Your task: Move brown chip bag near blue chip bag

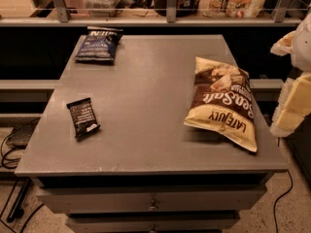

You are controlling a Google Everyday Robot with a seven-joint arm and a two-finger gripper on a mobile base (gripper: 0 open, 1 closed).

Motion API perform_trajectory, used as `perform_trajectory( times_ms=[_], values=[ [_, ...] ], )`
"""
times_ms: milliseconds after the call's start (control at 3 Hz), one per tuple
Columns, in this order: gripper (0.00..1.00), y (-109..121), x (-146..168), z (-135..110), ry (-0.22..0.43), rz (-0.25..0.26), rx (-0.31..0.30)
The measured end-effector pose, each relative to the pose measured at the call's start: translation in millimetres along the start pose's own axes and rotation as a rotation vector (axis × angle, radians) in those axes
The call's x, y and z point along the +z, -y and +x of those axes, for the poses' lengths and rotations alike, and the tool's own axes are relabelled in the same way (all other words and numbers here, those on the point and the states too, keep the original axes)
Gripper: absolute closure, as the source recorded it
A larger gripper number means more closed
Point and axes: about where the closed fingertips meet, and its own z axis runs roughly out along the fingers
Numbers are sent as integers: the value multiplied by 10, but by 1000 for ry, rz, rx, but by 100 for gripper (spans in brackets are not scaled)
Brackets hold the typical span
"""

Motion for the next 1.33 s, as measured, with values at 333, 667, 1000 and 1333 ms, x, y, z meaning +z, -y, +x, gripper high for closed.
perform_trajectory(
  times_ms=[333, 667, 1000, 1333],
  values=[
    [0, 0, 0, 0, 0, 0, 0],
    [0, 5, 51, 6, 50, -18, -1],
    [0, -20, 276, -49, 183, -53, 32],
    [0, 17, 509, -173, 283, -29, 93]
  ],
)
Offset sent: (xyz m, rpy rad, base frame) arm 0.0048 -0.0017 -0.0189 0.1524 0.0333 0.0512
